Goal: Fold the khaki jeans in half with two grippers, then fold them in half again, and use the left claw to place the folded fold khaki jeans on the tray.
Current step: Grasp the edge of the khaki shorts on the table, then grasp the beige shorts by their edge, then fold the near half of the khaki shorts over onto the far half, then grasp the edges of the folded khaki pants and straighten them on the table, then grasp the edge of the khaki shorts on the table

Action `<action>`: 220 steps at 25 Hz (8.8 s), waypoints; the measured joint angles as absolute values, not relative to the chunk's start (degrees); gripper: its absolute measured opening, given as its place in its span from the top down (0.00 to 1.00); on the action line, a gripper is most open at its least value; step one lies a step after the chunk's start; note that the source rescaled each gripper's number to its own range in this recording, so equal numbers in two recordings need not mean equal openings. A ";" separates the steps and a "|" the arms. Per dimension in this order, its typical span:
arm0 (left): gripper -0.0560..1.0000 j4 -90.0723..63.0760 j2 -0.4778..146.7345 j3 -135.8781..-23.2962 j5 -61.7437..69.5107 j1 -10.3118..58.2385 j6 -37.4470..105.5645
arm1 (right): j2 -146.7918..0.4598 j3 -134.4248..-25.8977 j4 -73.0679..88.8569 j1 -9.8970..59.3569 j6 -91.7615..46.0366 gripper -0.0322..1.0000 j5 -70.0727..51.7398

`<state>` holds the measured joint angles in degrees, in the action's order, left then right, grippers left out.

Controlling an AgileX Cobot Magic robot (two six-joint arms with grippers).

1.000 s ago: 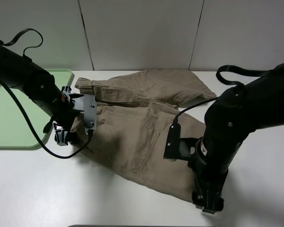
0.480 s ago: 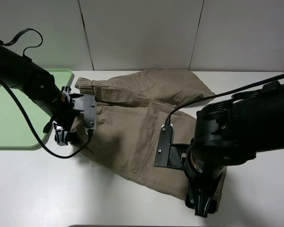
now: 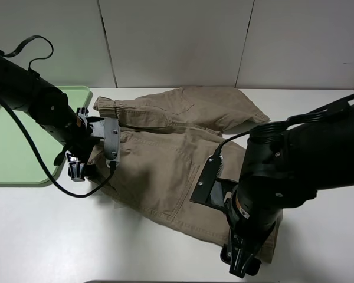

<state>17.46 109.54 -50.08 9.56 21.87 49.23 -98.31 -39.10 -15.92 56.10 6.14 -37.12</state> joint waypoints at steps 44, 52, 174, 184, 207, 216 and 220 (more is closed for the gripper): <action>0.07 18.70 109.47 -50.35 17.63 21.98 50.88 | -98.31 -31.23 -34.79 56.10 32.42 0.90 -26.03; 0.07 18.40 103.85 -50.20 19.96 23.89 52.10 | -98.31 -31.23 -34.79 56.10 32.42 0.90 -27.86; 0.85 32.07 59.08 -35.52 26.50 20.72 -5.47 | -86.77 -53.23 -51.68 32.10 37.91 0.97 -16.94; 0.85 35.12 75.23 -35.57 23.65 20.72 -5.14 | -90.66 -53.23 -51.74 30.25 38.82 0.97 -15.41; 0.14 42.24 77.88 -35.32 26.45 19.81 -13.35 | -97.36 -53.25 -56.18 28.47 38.07 0.00 -24.64; 0.14 41.87 70.13 -40.51 26.93 19.81 -18.67 | -87.87 -53.25 -57.11 28.47 39.15 0.00 -25.31; 0.14 41.44 62.40 -42.58 27.90 19.81 -18.78 | -79.82 -53.25 -57.06 28.47 39.15 0.00 -25.49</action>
